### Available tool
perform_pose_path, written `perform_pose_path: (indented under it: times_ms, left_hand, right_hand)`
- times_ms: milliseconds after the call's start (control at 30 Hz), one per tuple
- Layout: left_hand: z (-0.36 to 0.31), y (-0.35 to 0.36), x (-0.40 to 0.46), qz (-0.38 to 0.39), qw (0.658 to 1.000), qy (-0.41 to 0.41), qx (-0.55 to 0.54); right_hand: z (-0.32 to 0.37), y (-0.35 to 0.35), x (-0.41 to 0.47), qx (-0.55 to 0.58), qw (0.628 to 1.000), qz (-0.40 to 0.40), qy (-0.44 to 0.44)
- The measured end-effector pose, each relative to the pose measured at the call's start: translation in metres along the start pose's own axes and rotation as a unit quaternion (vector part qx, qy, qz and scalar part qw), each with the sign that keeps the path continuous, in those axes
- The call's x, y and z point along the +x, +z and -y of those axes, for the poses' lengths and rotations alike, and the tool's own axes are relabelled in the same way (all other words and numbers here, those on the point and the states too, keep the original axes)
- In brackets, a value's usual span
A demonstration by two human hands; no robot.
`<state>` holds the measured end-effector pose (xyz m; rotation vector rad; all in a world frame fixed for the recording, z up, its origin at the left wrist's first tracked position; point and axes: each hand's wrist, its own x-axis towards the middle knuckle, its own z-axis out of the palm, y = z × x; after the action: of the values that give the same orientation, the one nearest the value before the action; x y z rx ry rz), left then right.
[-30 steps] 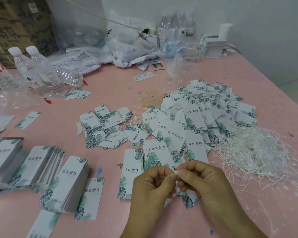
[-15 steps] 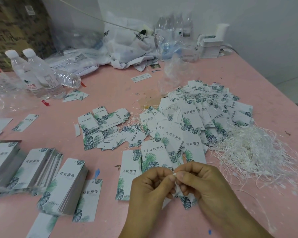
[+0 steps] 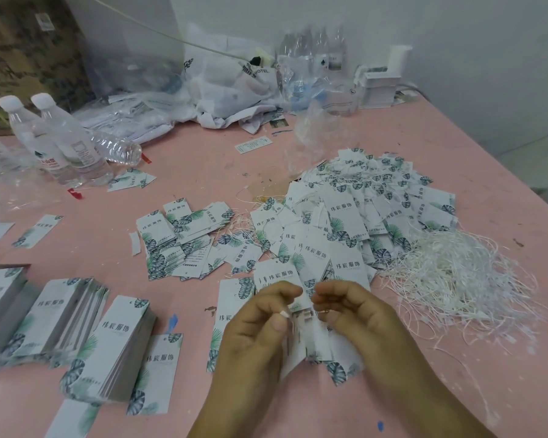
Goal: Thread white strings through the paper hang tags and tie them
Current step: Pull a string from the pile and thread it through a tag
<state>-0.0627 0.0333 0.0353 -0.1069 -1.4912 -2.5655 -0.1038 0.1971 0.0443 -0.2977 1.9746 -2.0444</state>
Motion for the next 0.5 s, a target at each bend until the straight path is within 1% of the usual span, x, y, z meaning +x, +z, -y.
perform_pose_path:
  times_ms: [33, 67, 133, 200, 233, 267, 300, 333, 400, 433, 500]
  left_hand:
    - [-0.002, 0.001, 0.001, 0.015, 0.995, -0.033, -0.091]
    - [-0.003, 0.002, 0.002, 0.018, 0.986, -0.053, -0.159]
    - [-0.006, 0.000, 0.003, -0.005, 0.971, -0.071, -0.227]
    - [-0.008, -0.004, 0.006, -0.028, 0.954, -0.078, -0.287]
    - [-0.010, -0.005, 0.007, -0.028, 0.945, -0.085, -0.313]
    - [-0.010, -0.009, 0.008, -0.010, 0.937, -0.082, -0.340]
    - [-0.012, -0.010, 0.011, 0.011, 0.928, -0.082, -0.363]
    - [-0.013, -0.013, 0.013, 0.014, 0.920, -0.088, -0.381]
    - [-0.017, -0.016, 0.016, -0.041, 0.920, -0.088, -0.379]
    - [-0.019, -0.019, 0.018, -0.051, 0.910, -0.093, -0.400]
    - [-0.022, -0.023, 0.020, -0.115, 0.912, -0.080, -0.386]
  right_hand:
    - [-0.001, 0.004, -0.002, 0.001, 0.999, 0.034, -0.004]
    - [-0.002, 0.007, -0.003, 0.009, 0.998, 0.067, -0.004]
    - [-0.006, 0.015, -0.007, 0.020, 0.993, 0.120, 0.012]
    - [-0.010, 0.022, -0.010, 0.002, 0.988, 0.151, 0.023]
    - [-0.011, 0.025, -0.010, -0.008, 0.986, 0.162, 0.030]
    - [-0.011, 0.028, -0.011, -0.013, 0.985, 0.169, 0.042]
    - [-0.011, 0.030, -0.011, -0.010, 0.984, 0.171, 0.056]
    - [-0.010, 0.030, -0.011, -0.005, 0.983, 0.172, 0.069]
    - [-0.007, 0.026, -0.010, -0.002, 0.980, 0.176, 0.092]
    - [-0.006, 0.023, -0.009, -0.007, 0.978, 0.179, 0.102]
    - [-0.003, 0.015, -0.007, -0.003, 0.976, 0.179, 0.126]
